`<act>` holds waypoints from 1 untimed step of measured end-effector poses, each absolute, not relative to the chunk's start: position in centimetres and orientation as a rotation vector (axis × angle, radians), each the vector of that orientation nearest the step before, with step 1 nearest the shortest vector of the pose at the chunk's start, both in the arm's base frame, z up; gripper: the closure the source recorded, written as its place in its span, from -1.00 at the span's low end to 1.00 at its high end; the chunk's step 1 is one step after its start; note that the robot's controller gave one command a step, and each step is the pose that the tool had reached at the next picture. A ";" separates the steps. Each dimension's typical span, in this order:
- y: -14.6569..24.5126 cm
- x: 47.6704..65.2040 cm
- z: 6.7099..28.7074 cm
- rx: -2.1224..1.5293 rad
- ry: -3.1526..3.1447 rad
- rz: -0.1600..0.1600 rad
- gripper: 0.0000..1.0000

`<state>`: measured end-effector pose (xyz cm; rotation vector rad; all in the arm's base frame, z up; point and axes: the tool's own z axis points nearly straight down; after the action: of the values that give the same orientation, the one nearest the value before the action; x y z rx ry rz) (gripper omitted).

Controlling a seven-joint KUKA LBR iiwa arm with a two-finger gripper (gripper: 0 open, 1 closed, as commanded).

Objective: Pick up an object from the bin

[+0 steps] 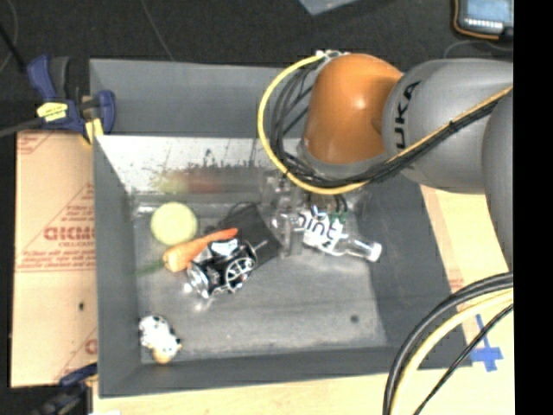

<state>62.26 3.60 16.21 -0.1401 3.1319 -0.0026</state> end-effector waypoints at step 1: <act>5.9 62.3 10.6 -0.606 3.071 -0.002 -1.00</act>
Offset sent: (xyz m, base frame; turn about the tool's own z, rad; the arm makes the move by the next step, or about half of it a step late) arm -0.0102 0.0293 -0.0921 -0.4670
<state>62.32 5.89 10.60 -0.6064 3.0709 -0.0019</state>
